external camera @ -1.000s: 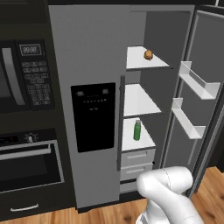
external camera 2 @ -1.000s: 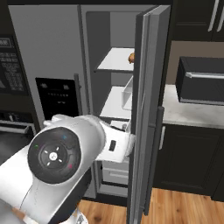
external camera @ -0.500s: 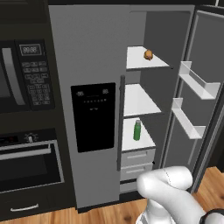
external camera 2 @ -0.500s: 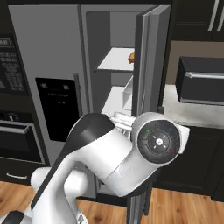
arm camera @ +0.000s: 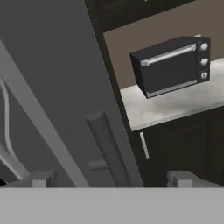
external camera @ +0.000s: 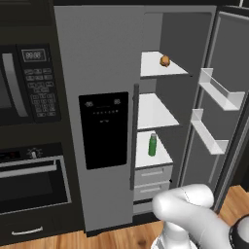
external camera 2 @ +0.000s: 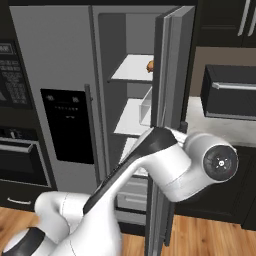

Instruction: Pick up the frozen chicken drumstick from the freezer, place it on any shelf in the fridge, and close the fridge and freezer doors when done.

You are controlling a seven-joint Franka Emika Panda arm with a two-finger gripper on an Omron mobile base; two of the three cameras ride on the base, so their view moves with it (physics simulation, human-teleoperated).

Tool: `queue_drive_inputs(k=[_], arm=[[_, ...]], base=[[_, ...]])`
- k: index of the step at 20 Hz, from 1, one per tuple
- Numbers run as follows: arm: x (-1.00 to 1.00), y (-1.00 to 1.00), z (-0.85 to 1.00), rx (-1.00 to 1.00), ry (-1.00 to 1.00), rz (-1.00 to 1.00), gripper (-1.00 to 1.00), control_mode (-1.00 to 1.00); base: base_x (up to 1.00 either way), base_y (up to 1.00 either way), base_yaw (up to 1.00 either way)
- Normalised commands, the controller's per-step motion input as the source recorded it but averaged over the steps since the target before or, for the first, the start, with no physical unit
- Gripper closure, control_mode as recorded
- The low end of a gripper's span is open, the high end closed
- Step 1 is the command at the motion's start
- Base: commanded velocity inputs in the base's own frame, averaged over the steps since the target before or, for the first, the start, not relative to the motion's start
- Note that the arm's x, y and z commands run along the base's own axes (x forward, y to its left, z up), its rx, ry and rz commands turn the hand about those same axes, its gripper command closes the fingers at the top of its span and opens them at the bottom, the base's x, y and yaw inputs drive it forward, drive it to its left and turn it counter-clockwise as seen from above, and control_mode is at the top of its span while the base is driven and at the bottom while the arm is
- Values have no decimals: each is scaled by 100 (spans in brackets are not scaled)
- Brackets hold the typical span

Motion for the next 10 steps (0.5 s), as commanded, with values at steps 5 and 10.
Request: queue_drive_inputs(k=[5,10], arm=[[95,-45,-21,11,0,0,-100,-100],[100,-1,-13,13,0,0,-100,-100]], base=[[0,0,0],[0,0,0]])
